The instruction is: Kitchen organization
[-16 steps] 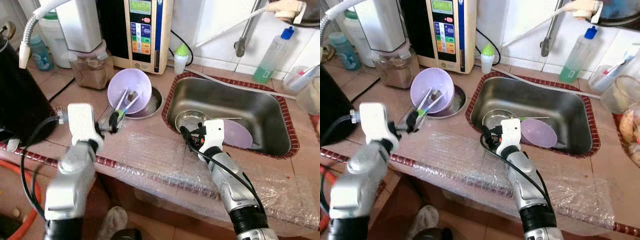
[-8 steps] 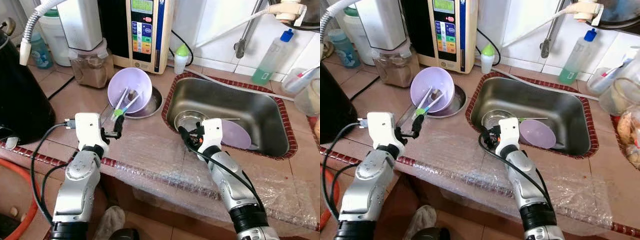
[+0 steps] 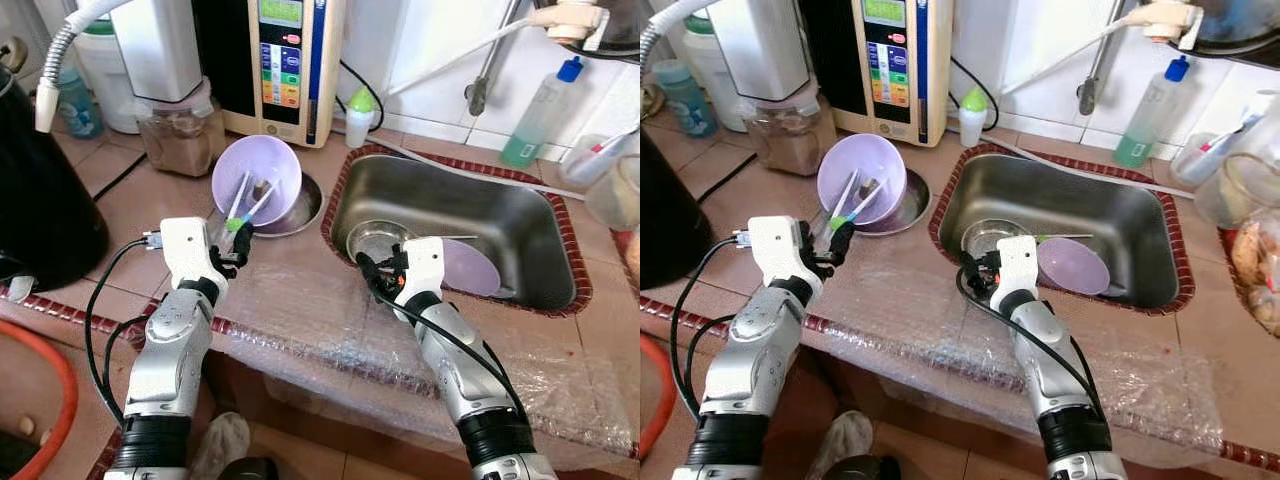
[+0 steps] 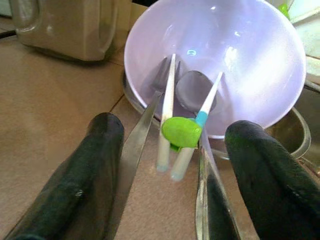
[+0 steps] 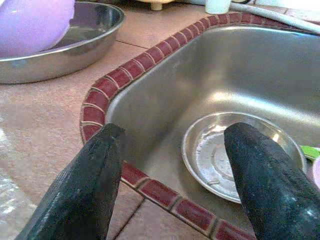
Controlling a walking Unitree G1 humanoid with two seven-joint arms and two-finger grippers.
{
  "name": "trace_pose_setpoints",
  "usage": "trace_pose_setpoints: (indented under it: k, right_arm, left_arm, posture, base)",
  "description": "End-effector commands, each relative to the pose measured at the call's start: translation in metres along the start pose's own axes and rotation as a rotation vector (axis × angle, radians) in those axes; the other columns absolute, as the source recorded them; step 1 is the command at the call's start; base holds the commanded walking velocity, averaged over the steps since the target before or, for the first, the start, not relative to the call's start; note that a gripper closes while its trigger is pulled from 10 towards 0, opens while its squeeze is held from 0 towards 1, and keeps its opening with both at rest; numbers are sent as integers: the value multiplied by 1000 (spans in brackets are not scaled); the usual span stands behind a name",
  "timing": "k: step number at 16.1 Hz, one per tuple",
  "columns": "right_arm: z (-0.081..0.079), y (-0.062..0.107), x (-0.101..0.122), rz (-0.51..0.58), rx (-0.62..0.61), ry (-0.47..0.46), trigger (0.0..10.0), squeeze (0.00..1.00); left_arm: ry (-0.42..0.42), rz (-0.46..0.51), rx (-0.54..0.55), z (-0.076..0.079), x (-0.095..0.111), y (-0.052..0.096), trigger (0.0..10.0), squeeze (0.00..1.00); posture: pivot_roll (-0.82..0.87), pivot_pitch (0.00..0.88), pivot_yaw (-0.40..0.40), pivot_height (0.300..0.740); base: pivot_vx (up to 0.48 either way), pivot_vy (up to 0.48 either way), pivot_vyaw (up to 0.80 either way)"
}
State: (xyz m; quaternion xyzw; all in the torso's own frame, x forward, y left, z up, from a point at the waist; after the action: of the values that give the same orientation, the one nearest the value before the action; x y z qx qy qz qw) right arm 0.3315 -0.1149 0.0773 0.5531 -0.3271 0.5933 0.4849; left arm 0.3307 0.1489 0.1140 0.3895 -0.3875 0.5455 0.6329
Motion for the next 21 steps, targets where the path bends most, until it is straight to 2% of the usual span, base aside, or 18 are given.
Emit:
trace_pose_setpoints:
  k: [1,5,10,21]
  right_arm:
    - [6,1,-1,-4,-24,1,10000,0]
    - [4,0,-1,-4,-26,-2,10000,0]
    - [6,0,-1,-4,-32,-1,10000,0]
    - [6,-3,0,-1,-42,-4,10000,0]
  left_arm:
    - [17,-7,-11,2,-1,-2,0,0]
    - [110,-36,20,-2,-6,-5,0,0]
    - [130,-27,30,-4,-1,-8,0,0]
    - [151,-5,7,4,14,-14,0,0]
  posture:
    - [29,0,7,740]
    - [30,0,11,740]
    - [30,0,17,740]
    - [35,0,26,740]
  base:
    - [0,0,0]
    - [0,0,0]
    - [0,0,0]
    - [0,0,0]
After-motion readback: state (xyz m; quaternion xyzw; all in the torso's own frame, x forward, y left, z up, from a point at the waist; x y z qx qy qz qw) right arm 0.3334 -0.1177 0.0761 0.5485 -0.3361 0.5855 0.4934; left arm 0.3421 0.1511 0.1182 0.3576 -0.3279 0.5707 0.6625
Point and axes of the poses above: a point about 5 cm out from each wrist's last joint towards the gripper, its own y axis pointing back from the gripper into the wrist, its own x axis along the axis of the wrist's last joint, z = x × y, the point moved 3 cm from there along -y, pointing out of the wrist towards the gripper, and after that the axes turned 14 degrees about y, right-handed, at the moved point
